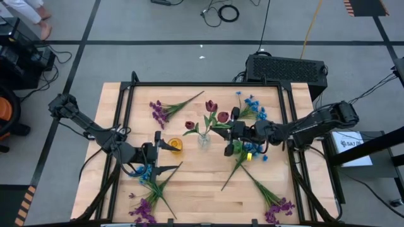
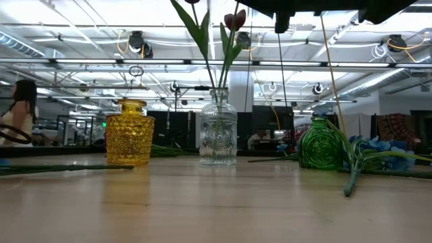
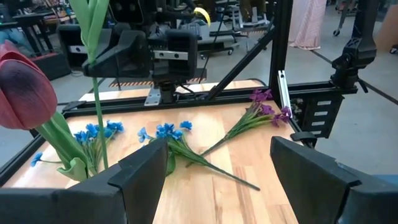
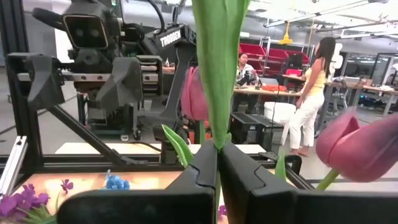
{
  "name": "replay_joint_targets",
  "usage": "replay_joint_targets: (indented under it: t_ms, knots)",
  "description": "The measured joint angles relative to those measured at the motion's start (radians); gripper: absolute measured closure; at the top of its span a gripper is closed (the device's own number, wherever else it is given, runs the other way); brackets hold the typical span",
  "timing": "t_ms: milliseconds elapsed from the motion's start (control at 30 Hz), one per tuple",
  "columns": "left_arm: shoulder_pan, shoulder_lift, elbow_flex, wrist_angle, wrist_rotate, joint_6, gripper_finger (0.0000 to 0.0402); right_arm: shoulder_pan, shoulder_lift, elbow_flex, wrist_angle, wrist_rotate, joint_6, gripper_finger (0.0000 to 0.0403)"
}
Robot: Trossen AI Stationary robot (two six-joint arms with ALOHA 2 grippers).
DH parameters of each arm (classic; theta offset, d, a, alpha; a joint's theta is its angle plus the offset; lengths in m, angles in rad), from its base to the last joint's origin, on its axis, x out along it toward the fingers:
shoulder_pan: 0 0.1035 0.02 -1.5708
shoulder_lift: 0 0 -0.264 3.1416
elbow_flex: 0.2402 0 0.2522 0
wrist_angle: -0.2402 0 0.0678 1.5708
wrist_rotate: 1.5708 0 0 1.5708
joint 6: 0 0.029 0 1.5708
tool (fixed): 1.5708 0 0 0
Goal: Sort flowers into vase by color
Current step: Put the red tulip into the transparent vase, then adjust the green vase
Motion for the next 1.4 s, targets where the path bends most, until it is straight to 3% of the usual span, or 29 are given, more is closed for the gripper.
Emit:
replay_joint_targets:
  t_ms: [367, 833, 1100, 1400]
  knots:
    - [0.0, 0.0, 0.0, 0.001, 0.0, 0.001, 0.0112, -0.008, 0.017, 0.0, -0.013, -0.023, -0.005, 0.0391]
    - [0.0, 0.0, 0.0, -0.004, 0.0, 0.001, 0.0112, -0.009, 0.004, 0.0, -0.096, -0.025, 0.084, 0.0282]
    - [0.0, 0.0, 0.0, -0.04, -0.004, 0.001, 0.0112, -0.006, -0.093, 0.0, -0.246, -0.027, 0.169, 0.0208]
    - [0.0, 0.0, 0.0, -0.045, -0.007, 0.001, 0.0112, 0.0, -0.292, 0.0, -0.579, -0.027, 0.263, 0.0154]
